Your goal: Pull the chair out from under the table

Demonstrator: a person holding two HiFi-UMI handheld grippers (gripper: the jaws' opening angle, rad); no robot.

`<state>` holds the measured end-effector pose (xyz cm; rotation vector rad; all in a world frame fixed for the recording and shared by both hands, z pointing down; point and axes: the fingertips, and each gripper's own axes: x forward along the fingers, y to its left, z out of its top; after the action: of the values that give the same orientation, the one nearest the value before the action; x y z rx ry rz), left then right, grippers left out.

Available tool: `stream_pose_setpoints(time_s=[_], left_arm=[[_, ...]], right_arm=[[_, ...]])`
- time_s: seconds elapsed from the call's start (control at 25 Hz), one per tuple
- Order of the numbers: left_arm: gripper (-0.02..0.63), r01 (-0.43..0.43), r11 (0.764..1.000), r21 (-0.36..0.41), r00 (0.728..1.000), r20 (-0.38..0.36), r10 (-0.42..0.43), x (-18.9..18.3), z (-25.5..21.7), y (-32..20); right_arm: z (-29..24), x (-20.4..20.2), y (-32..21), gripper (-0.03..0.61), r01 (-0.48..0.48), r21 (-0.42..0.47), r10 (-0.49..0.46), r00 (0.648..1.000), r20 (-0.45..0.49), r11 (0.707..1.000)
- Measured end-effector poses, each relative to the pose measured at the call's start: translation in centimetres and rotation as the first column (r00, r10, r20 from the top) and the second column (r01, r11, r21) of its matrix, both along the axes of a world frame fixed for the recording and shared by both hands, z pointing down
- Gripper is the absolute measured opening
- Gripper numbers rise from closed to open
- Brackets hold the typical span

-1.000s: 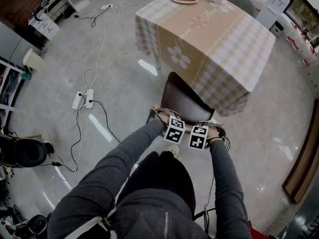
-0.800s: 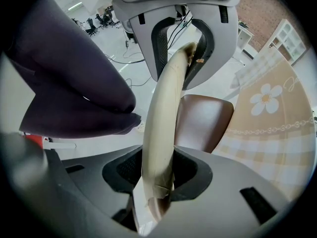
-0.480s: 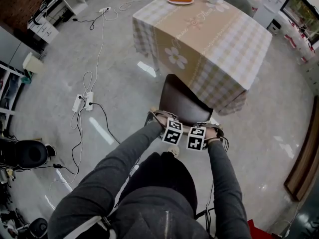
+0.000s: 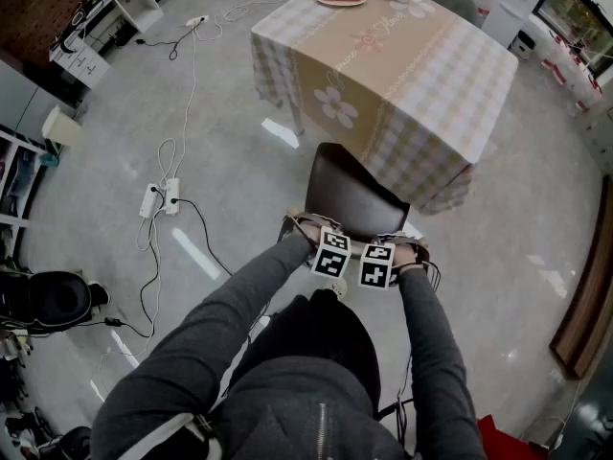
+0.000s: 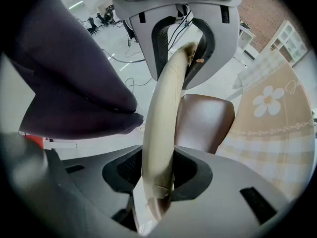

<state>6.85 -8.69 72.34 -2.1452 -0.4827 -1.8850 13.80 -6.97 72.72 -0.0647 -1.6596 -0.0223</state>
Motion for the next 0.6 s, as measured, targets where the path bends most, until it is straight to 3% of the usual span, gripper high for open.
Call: stream_pose_setpoints(time_s=[0.6], left_arm=[[0.158, -0.033, 0.999, -0.002, 0.999, 0.006, 0.033, -1.4, 0.2, 2.5]], right_arm=[[0.2, -1.4, 2.8, 0.133, -0.028, -0.005, 0.028, 1.000, 0.003, 1.000]])
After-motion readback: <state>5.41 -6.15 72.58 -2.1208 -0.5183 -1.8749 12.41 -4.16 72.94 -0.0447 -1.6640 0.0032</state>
